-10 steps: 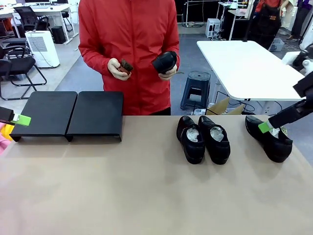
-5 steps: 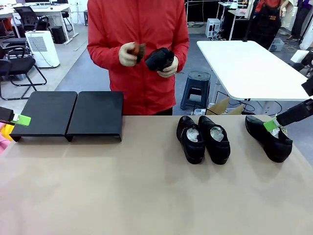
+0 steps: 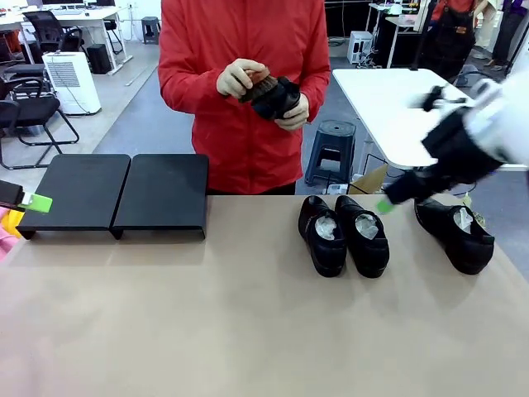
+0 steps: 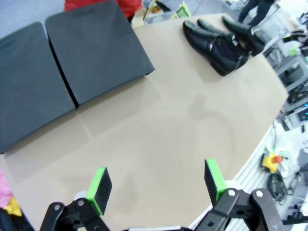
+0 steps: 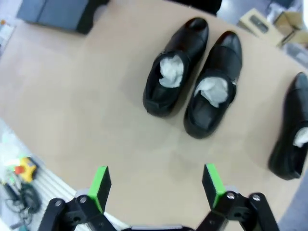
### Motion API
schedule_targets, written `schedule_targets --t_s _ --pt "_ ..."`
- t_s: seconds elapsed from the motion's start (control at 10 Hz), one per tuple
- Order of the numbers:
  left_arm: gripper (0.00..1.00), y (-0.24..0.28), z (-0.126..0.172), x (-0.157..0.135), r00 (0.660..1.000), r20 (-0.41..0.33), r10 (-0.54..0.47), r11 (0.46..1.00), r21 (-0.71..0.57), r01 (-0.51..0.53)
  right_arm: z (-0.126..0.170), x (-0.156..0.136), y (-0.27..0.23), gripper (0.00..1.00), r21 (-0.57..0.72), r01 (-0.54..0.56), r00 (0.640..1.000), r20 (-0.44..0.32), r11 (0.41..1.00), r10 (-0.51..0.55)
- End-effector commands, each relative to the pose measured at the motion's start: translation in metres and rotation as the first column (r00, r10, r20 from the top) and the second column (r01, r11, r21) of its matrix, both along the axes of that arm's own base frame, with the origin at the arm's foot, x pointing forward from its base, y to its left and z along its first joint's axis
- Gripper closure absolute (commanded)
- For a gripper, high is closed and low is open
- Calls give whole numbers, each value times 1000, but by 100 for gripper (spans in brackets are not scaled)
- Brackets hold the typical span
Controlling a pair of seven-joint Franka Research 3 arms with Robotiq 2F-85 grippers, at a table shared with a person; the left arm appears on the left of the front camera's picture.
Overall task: Organize the shoes by placing them on the stand.
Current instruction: Pick up one Shoe and place it in the middle of the table.
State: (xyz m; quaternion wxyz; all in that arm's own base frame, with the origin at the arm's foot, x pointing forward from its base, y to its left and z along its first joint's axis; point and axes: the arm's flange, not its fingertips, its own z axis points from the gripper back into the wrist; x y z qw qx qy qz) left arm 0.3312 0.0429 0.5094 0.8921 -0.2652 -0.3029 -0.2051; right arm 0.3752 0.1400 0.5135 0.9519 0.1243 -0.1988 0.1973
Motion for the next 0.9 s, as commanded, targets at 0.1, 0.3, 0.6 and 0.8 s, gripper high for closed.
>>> schedule_targets --t_s 0.1,0.3,0.6,0.8 --pt "0 1 0 1 1000 8 -14 1000 -14 14 -10 54 43 0 -149 146 988 -31 978 -152" --pt "0 1 0 1 1000 8 -14 1000 -14 14 -37 76 65 0 -185 189 973 -99 964 -210" --pt "0 1 0 1 1000 8 -14 1000 -14 14 -63 95 76 27 -227 199 960 -150 953 -236" --pt "0 1 0 1 1000 8 -14 1000 -14 14 -68 103 78 46 -237 272 940 -140 933 -310"
